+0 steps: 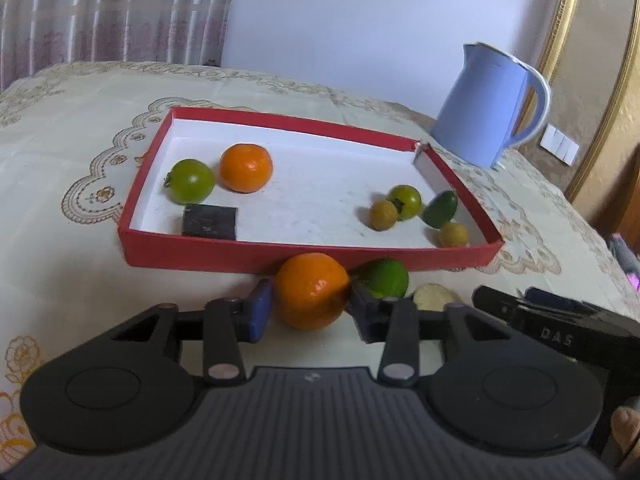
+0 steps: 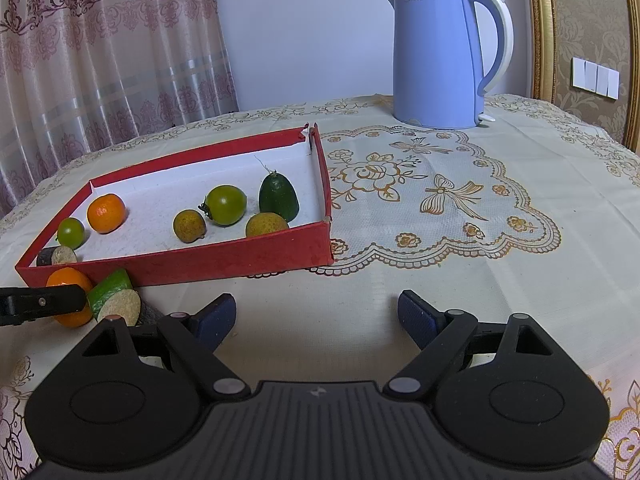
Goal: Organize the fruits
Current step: 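Lift the mandarin over the tray rim and open the left gripper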
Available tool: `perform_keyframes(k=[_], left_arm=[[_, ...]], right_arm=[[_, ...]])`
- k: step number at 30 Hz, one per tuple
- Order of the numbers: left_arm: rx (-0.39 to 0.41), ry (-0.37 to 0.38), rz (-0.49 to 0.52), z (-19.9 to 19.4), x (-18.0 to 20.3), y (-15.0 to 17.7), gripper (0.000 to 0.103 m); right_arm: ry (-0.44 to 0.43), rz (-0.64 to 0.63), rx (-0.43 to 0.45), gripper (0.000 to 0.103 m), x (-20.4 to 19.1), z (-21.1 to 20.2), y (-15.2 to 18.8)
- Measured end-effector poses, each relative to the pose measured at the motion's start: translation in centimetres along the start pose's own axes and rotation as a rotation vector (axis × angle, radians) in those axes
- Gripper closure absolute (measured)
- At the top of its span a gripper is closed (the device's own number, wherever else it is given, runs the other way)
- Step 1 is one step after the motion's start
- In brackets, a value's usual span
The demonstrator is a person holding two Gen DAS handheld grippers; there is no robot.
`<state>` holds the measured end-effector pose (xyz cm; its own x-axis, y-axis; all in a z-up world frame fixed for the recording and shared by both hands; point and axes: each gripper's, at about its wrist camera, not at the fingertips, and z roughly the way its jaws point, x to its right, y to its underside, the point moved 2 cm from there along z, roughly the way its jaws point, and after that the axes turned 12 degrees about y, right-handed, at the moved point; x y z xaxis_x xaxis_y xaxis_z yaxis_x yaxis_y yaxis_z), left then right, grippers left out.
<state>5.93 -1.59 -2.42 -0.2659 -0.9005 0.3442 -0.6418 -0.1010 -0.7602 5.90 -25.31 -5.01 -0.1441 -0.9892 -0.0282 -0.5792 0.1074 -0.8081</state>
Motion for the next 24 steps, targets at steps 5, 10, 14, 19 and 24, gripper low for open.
perform_keyframes(k=[5, 10, 14, 19, 24], left_arm=[[0.004, -0.024, 0.068, -0.1, 0.8, 0.5, 0.065], [-0.002, -0.046, 0.116, -0.7, 1.2, 0.7, 0.065], [0.007, -0.033, 0.129, -1.5, 1.4, 0.6, 0.065], [0.023, -0.026, 0.131, -2.2, 1.6, 0.0, 0.065], [0.059, -0.045, 0.138, -2.3, 1.6, -1.9, 0.065]], right_arm=[[0.000, 0.001, 0.000, 0.015, 0.0, 0.0, 0.0], [-0.001, 0.001, 0.000, 0.015, 0.0, 0.0, 0.0], [0.000, 0.000, 0.000, 0.015, 0.0, 0.0, 0.0], [-0.001, 0.000, 0.000, 0.015, 0.0, 0.0, 0.0], [0.000, 0.000, 0.001, 0.015, 0.0, 0.0, 0.0]])
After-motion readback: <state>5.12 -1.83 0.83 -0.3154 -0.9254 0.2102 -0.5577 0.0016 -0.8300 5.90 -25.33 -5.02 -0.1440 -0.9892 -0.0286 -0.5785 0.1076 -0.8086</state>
